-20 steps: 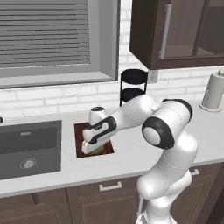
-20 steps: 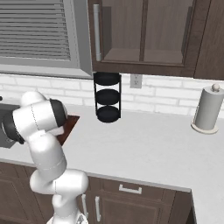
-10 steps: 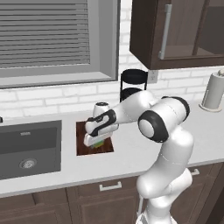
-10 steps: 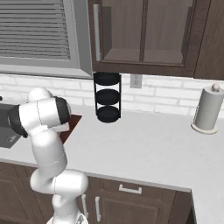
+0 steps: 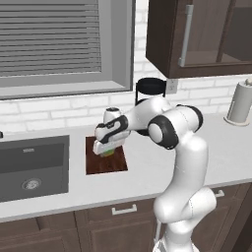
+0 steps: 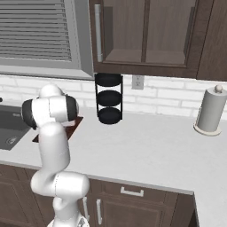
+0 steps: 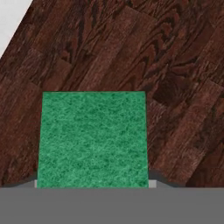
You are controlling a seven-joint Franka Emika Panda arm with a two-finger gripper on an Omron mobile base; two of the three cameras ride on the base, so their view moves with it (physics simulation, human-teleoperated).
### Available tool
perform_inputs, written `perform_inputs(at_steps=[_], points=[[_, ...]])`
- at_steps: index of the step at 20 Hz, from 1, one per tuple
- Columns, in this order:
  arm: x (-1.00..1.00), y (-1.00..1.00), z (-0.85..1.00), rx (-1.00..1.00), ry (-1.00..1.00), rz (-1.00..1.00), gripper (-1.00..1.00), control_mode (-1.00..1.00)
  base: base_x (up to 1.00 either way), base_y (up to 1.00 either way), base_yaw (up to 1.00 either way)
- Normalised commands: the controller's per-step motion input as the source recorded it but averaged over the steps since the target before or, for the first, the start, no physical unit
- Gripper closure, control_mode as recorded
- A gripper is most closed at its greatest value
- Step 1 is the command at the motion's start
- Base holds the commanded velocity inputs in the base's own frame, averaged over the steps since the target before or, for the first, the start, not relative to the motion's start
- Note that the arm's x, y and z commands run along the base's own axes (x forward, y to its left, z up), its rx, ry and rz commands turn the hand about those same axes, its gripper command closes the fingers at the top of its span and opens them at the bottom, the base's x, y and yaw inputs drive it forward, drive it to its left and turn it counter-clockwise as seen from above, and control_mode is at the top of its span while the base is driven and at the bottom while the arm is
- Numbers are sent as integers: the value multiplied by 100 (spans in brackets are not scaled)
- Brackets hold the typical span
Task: Pick up the sponge from the counter and clean the cutting board by briefly scrubbing or pressing down on the cutting board. Once finished, release the sponge.
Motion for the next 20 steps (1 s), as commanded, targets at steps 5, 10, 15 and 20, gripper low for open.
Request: perform_inputs(at_steps=[5, 10, 15, 20], points=[[17, -27, 0, -2, 0, -4, 100, -100, 0, 0, 0], [0, -42, 0, -5, 0, -1, 100, -100, 0, 0, 0], [-49, -6, -6, -1, 0, 2, 100, -100, 0, 0, 0], [-100, 15, -26, 0, 2, 7, 100, -100, 0, 0, 0]])
